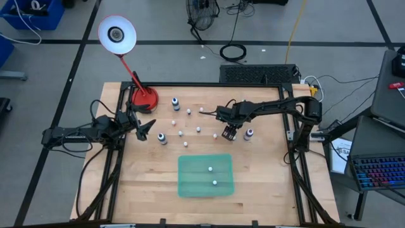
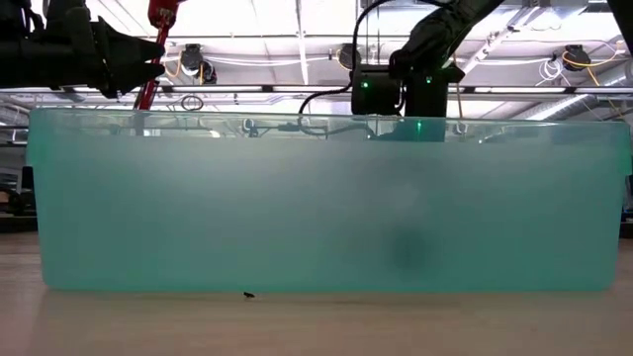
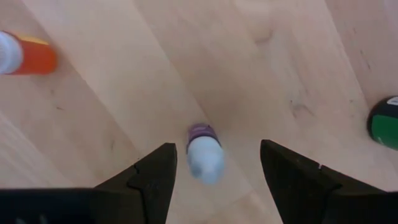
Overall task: Pick & Place food coloring
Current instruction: Put the right small purple food coloring bottle into the blue bin
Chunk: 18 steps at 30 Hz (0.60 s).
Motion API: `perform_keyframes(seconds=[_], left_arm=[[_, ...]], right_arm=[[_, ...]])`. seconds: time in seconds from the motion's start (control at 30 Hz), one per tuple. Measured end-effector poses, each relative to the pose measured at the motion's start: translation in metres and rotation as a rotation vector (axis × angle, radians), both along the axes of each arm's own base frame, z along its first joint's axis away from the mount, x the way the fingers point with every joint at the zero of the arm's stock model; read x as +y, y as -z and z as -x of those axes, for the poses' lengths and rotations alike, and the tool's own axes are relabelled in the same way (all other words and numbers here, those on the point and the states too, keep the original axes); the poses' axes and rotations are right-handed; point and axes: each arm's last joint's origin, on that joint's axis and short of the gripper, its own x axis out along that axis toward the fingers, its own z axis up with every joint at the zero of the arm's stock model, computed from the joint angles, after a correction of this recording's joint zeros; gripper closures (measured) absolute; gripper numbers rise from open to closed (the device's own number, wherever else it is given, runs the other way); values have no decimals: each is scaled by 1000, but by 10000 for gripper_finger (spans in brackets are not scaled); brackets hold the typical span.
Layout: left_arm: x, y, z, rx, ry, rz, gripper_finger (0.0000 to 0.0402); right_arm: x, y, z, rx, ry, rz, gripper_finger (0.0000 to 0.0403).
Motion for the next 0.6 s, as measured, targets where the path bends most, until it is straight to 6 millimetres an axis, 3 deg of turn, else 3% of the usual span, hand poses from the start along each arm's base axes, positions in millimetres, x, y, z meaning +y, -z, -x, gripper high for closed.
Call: perform_keyframes(seconds=[0.6], left_arm=[[0,0,0,0,0,0,36]], right_arm=[[-2,8,2,-34,-5,-44,258]])
